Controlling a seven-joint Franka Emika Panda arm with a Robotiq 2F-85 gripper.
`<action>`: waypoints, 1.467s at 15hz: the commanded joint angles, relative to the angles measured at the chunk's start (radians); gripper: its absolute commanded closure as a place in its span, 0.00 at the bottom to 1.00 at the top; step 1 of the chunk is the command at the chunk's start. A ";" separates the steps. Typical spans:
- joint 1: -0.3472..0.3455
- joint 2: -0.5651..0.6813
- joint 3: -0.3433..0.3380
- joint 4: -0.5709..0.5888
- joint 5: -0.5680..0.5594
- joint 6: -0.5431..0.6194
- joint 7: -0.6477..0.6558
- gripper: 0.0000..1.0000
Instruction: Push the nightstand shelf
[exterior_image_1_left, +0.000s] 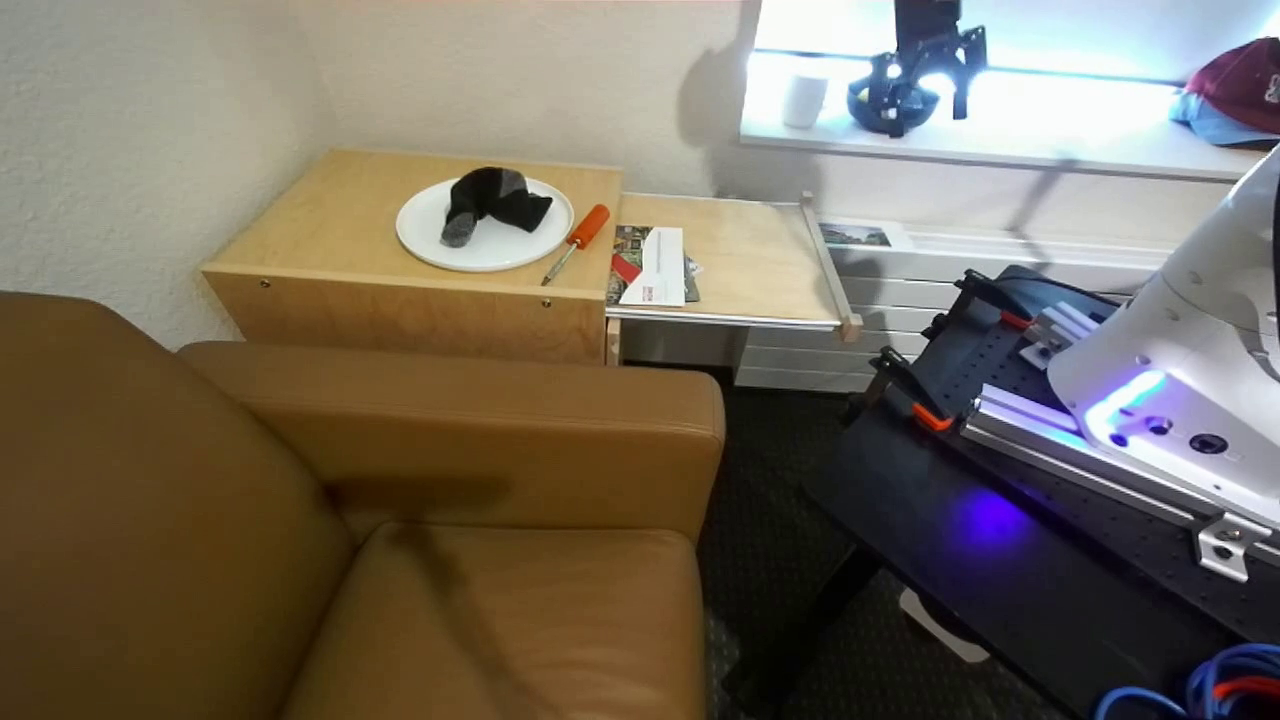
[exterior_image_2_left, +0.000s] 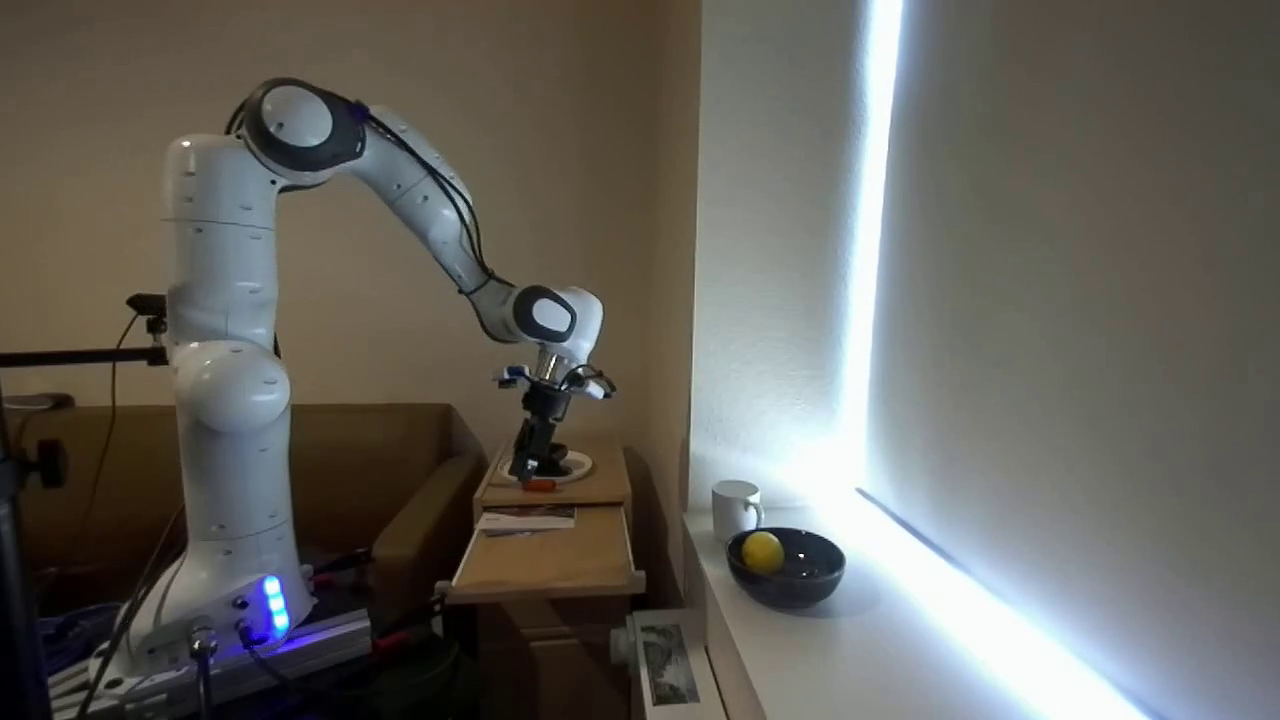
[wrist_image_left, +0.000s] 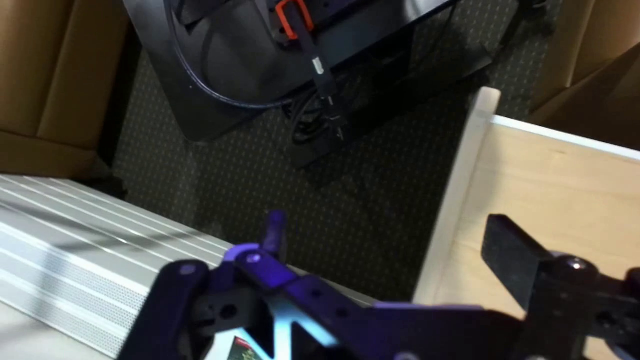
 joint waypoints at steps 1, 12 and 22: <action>-0.034 0.182 -0.051 0.068 -0.071 0.062 0.021 0.00; -0.107 0.485 -0.093 0.164 0.215 0.429 -0.046 0.00; -0.085 0.661 -0.090 0.198 0.281 0.737 0.060 0.00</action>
